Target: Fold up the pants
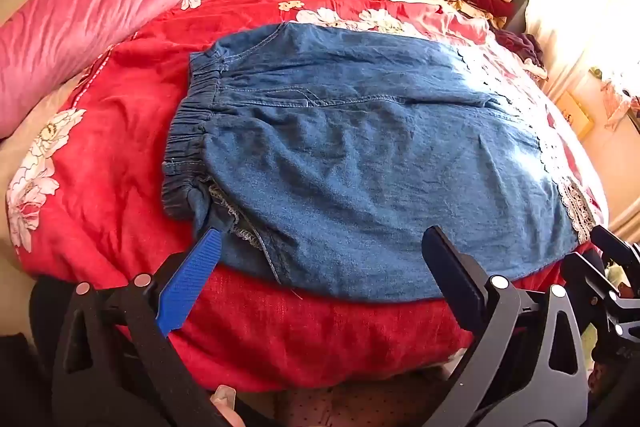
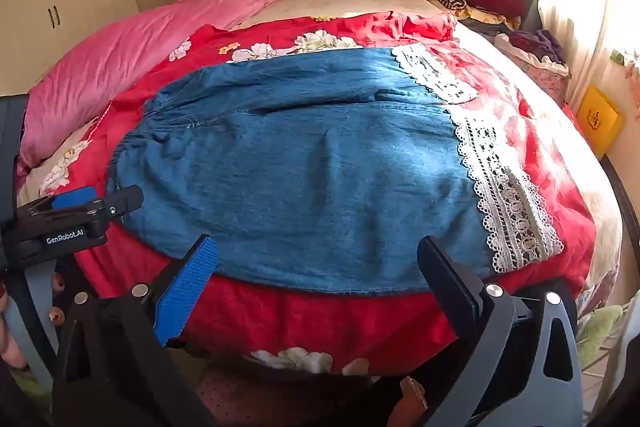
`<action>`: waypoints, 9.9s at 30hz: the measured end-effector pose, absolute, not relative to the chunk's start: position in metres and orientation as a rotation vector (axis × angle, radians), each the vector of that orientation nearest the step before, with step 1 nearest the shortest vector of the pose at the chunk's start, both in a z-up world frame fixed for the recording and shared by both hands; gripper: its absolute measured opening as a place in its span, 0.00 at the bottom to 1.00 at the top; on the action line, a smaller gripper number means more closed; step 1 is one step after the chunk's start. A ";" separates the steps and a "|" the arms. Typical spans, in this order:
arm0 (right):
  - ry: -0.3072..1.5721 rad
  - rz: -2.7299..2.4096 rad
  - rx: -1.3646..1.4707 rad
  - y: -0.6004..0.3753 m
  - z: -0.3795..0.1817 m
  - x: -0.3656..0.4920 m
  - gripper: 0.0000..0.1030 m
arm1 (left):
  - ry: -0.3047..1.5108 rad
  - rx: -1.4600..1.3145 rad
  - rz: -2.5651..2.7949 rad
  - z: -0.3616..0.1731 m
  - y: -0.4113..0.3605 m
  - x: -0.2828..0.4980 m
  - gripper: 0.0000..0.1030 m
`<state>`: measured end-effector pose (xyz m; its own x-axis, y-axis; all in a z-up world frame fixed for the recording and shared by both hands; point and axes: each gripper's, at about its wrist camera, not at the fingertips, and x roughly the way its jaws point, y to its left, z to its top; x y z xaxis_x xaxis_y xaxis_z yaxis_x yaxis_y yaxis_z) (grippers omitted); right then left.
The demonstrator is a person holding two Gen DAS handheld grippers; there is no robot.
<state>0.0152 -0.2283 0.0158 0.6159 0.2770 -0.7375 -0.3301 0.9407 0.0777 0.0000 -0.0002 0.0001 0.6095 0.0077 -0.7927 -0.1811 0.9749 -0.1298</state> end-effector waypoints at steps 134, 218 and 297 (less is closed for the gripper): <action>0.841 0.507 -0.417 -0.051 0.014 0.274 0.96 | 0.952 -0.196 0.317 -0.018 0.163 0.174 0.92; 0.798 0.978 -0.335 -0.116 -0.011 0.024 0.08 | 0.908 -0.004 0.087 -0.010 0.097 -0.007 0.51; 0.838 0.469 -0.034 -0.242 0.042 0.179 0.59 | 0.984 -0.165 -0.402 -0.014 -0.067 0.055 0.65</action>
